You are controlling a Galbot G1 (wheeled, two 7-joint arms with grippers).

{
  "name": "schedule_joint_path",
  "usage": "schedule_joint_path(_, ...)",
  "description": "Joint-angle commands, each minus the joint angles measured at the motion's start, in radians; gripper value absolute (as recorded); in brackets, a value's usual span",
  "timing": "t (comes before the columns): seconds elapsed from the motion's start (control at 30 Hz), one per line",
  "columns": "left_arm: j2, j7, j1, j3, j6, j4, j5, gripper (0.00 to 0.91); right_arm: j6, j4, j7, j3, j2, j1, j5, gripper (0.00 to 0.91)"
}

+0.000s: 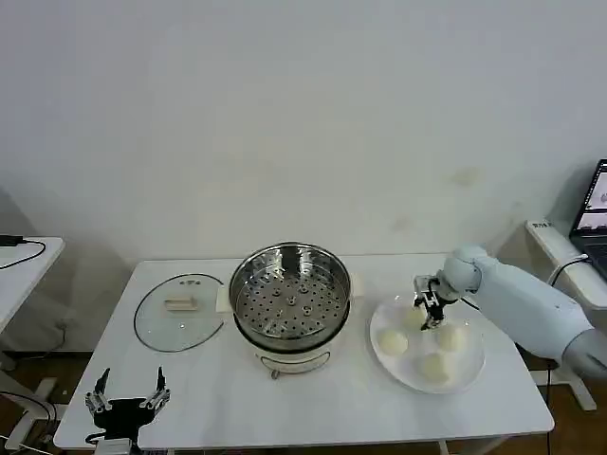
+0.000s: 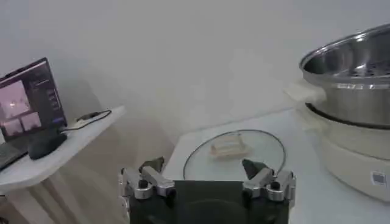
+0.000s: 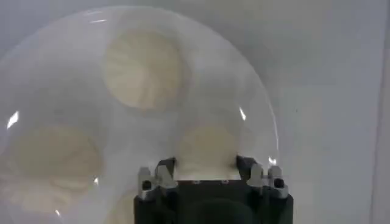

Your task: Take steamed baozi put them in steamer then cover it.

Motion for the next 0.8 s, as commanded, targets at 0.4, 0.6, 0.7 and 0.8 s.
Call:
schedule_joint_path(0.4, 0.019, 0.001, -0.016, 0.001, 0.006, 0.017, -0.021, 0.907, -0.003, 0.171, 0.019, -0.153, -0.104, 0.348, 0.125, 0.615)
schedule_joint_path(0.6, 0.028, 0.010, -0.039, 0.008, 0.017, 0.030, -0.079, 0.907, -0.001, 0.164, 0.049, -0.237, -0.014, 0.463, 0.179, 0.615)
schedule_joint_path(0.7, 0.029, 0.010, -0.043, 0.011, 0.022, 0.030, -0.113, 0.907, 0.000, 0.157, 0.065, -0.277, 0.043, 0.518, 0.216, 0.615)
schedule_joint_path(0.8, 0.030, 0.010, -0.042, 0.012, 0.022, 0.027, -0.118, 0.907, 0.009, 0.146, 0.073, -0.314, 0.118, 0.570, 0.260, 0.615)
